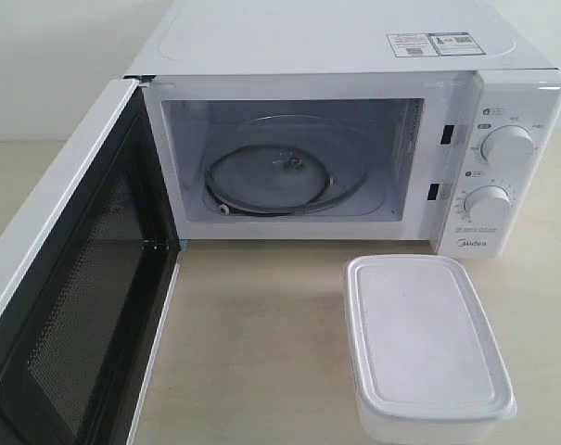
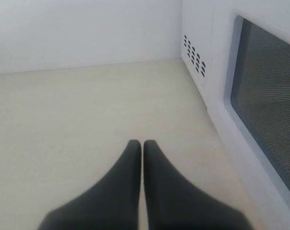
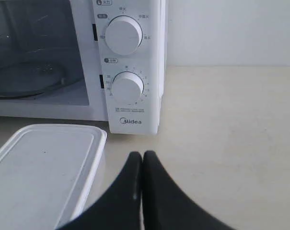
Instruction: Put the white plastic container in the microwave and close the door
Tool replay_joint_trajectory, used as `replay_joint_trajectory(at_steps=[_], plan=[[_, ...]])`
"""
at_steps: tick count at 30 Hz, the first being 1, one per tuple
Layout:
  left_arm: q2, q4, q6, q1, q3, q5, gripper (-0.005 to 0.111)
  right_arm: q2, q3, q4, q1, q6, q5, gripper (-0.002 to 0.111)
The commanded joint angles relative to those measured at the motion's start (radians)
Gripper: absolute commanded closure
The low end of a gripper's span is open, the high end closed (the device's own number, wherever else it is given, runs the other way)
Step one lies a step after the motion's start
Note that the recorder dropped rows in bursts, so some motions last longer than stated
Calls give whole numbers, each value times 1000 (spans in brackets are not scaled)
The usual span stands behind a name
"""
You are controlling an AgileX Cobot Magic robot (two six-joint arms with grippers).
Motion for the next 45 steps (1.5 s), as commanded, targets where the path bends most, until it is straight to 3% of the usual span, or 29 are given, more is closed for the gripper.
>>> replay_joint_trajectory(at_steps=[1,12,18,28,32,37,39,45], plan=[[-4,-12,-8,5,4,-1,103,-5,-1,-7,-3,-1,-12,109],[-4,-12,-8,5,4,-1,103,-5,-1,-25,-3,-29,-73,109],[-4,-12,-8,5,4,-1,103,-5,-1,-26,-3,-65,-629,109],[-4,-12,-8,5,4,-1,103,-5,-1,-26,-3,-65,-1200,109],[-4,-12,-8,5,4,-1,103,-5,-3,39,-3,-115,-1515,109],[-4,-12,-8,5,4,-1,103,-5,-140,67,-3,-109,-1515,109],[-4,-12,-8,5,4,-1,103,-5,-223,67,-3,-69,-1325,109],[-4,-12,-8,5,4,-1,103,78,-512,87,-3,-64,-420,109]])
